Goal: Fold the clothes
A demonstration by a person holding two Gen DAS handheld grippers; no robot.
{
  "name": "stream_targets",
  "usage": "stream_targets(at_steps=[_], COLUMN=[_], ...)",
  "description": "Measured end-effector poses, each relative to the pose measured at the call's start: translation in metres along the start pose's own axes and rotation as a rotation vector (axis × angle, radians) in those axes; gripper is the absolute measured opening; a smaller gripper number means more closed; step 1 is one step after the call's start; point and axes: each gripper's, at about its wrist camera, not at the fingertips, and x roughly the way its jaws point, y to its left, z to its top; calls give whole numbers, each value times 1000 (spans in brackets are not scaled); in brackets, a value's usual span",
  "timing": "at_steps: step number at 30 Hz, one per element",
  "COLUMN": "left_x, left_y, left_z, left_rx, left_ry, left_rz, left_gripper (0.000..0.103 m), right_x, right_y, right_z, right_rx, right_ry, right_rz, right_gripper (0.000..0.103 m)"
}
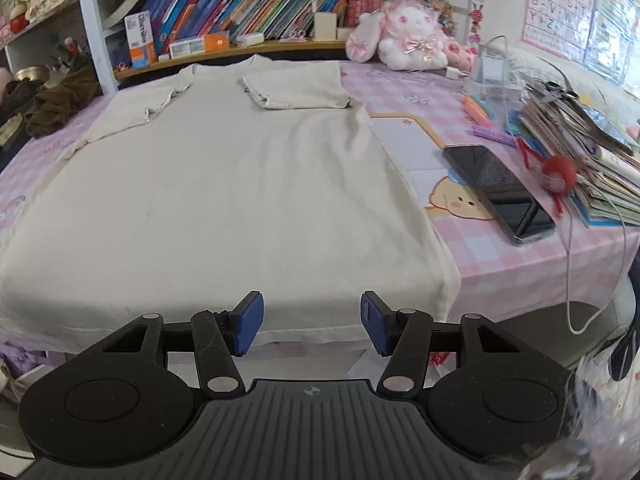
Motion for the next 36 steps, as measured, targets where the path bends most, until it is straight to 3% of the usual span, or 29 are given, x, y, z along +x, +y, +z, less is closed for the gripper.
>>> stream_targets(at_steps=[3, 6, 9, 14, 18, 22, 26, 36], left_x=[-12, -19, -19, -15, -9, -8, -12, -17], left_y=[-16, -34, -45, -49, -61, -87, -105, -130], left_z=[-6, -13, -15, -9, -3, 2, 2, -3], left_rx=[22, 45, 70, 40, 25, 96, 148, 131], left_ry=[-42, -39, -17, 4, 1, -7, -13, 36], left_rz=[-33, -10, 8, -7, -26, -81, -122, -151], left_gripper=[83, 85, 87, 87, 87, 87, 87, 87], right_x=[-5, -4, -18, -42, -49, -51, -52, -48], right_y=[-4, -6, 3, 18, 1, -18, -26, -38], right_z=[-3, 3, 8, -6, -16, -26, -31, -36], right_rx=[64, 228, 281, 154, 158, 198, 193, 143], right_ry=[4, 21, -25, -33, -36, -32, -36, -19], right_rz=[9, 62, 115, 89, 29, 8, 18, 100], right_gripper=[56, 56, 57, 62, 62, 62, 62, 63])
